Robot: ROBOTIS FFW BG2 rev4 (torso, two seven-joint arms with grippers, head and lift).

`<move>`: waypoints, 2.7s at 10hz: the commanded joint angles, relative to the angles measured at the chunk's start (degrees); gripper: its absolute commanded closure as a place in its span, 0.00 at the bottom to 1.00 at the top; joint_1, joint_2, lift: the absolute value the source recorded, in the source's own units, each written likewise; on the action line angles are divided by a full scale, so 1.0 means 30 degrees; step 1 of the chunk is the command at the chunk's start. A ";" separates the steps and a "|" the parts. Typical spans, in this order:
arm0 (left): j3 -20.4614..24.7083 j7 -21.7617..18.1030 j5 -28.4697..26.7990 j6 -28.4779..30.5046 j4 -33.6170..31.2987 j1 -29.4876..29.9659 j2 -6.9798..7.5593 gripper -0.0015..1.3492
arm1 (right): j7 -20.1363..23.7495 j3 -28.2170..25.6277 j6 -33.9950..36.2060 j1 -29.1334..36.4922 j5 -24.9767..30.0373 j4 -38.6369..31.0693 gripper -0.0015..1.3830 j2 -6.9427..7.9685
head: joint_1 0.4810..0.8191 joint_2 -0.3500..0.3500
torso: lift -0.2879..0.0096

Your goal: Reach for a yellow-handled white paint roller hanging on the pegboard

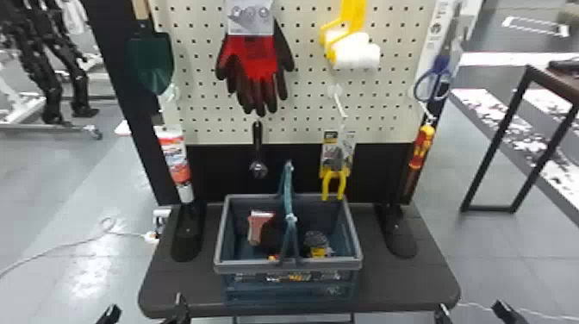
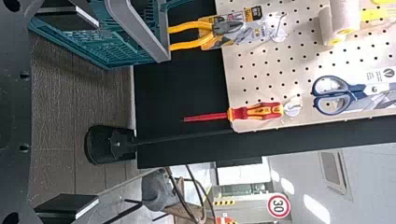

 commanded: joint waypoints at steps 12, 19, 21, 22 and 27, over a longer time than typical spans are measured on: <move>0.0000 0.0000 0.0000 0.0000 0.0000 0.0000 0.0000 0.00 | 0.0001 0.0000 0.0000 0.0000 0.0000 0.0000 0.00 0.0105 | 0.20 0.50 | 0.63; 0.0000 0.0000 0.0000 0.0000 0.0000 0.0000 0.0000 0.00 | 0.0001 0.0000 0.0000 0.0000 0.0000 0.0000 0.00 0.0105 | 0.20 0.50 | 0.63; 0.0000 0.0000 0.0000 0.0000 0.0000 0.0000 0.0000 0.00 | 0.0001 0.0000 0.0000 0.0000 0.0000 0.0000 0.00 0.0105 | 0.20 0.50 | 0.63; 0.0000 0.0000 0.0000 0.0000 0.0000 0.0000 0.0000 0.00 | 0.0001 0.0000 0.0000 0.0000 0.0000 0.0000 0.00 0.0105 | 0.20 0.50 | 0.63; 0.0000 0.0000 0.0000 0.0000 0.0000 0.0000 0.0000 0.00 | 0.0001 0.0000 0.0000 0.0000 0.0000 0.0000 0.00 0.0105 | 0.20 0.50 | 0.63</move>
